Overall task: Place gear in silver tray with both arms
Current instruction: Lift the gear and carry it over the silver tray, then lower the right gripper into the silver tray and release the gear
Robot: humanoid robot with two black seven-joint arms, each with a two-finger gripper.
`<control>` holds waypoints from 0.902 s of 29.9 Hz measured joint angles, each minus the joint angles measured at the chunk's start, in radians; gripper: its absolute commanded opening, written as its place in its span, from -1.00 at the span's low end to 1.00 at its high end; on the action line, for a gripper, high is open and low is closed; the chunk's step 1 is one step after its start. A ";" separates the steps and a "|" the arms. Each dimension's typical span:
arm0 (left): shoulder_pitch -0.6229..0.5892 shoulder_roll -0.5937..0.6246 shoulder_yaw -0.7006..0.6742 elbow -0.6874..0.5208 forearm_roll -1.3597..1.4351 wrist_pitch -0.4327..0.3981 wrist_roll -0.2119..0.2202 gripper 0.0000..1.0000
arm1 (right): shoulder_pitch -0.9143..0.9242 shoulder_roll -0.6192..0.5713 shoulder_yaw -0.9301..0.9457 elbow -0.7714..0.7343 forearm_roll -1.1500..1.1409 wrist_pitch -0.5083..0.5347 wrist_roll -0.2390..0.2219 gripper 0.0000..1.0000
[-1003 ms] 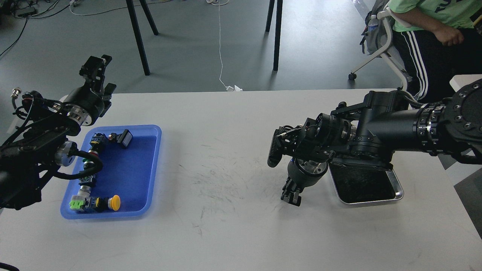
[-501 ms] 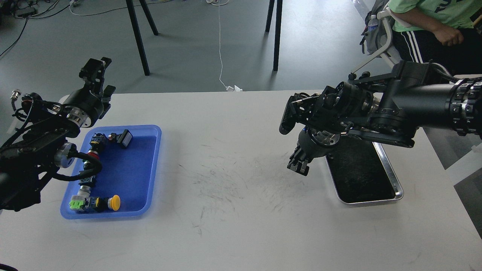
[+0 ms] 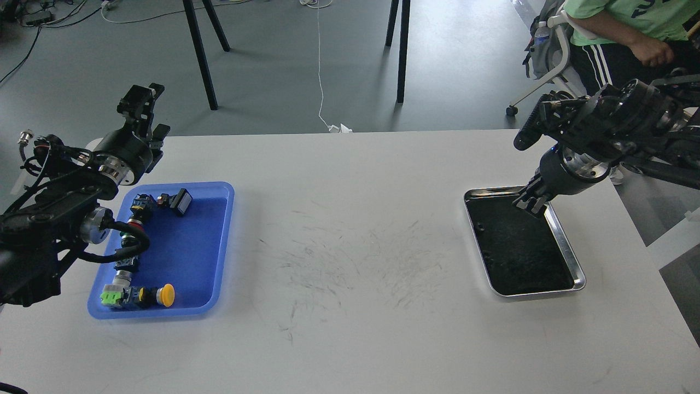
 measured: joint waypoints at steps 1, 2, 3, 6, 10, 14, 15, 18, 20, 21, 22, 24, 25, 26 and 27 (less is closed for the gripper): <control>-0.002 -0.001 0.000 0.000 0.000 0.000 0.000 0.96 | -0.004 -0.008 -0.006 0.006 -0.009 -0.001 0.000 -0.94; -0.003 -0.001 0.000 0.000 0.000 0.001 0.000 0.96 | -0.009 -0.015 -0.011 0.014 -0.022 -0.001 0.000 -0.94; -0.003 -0.001 0.000 0.000 0.000 0.001 0.000 0.96 | -0.013 -0.021 -0.015 0.024 -0.034 -0.002 0.000 -0.94; -0.004 -0.001 0.000 0.000 0.000 0.001 0.000 0.96 | -0.032 -0.033 -0.022 0.045 -0.056 -0.007 0.000 -0.94; -0.004 0.002 0.001 0.000 0.000 0.001 0.000 0.96 | -0.060 -0.032 -0.023 0.066 -0.065 -0.011 0.000 -0.92; -0.004 0.004 0.000 0.000 0.000 0.000 0.000 0.96 | -0.078 -0.016 -0.020 0.072 -0.068 -0.014 0.000 -0.85; -0.004 0.004 0.000 0.000 0.000 0.000 0.000 0.96 | -0.082 -0.012 -0.020 0.070 -0.069 -0.015 0.000 -0.78; -0.003 0.004 -0.001 0.000 0.000 0.000 0.000 0.96 | -0.089 -0.008 -0.021 0.064 -0.070 -0.016 0.000 -0.41; -0.003 0.004 -0.001 0.000 0.000 0.000 0.000 0.96 | -0.091 -0.007 -0.021 0.061 -0.070 -0.016 0.000 -0.26; -0.003 0.003 -0.001 0.000 0.000 0.000 0.000 0.96 | -0.092 -0.007 -0.021 0.059 -0.070 -0.016 0.000 -0.23; -0.003 0.003 -0.001 0.000 0.000 0.000 0.000 0.96 | -0.093 -0.007 -0.021 0.057 -0.070 -0.016 0.000 -0.14; -0.003 0.003 -0.001 0.000 0.000 0.000 0.000 0.96 | -0.096 -0.007 -0.021 0.053 -0.070 -0.016 0.000 0.00; -0.003 0.003 -0.001 0.000 0.000 0.000 0.000 0.96 | -0.097 -0.007 -0.021 0.050 -0.069 -0.016 0.000 0.03; -0.003 0.003 -0.001 0.000 0.000 0.000 0.000 0.96 | -0.098 -0.007 -0.020 0.047 -0.069 -0.016 0.000 0.04; -0.003 0.003 -0.001 0.000 0.000 0.000 0.000 0.96 | -0.098 -0.007 -0.018 0.046 -0.069 -0.016 0.000 0.07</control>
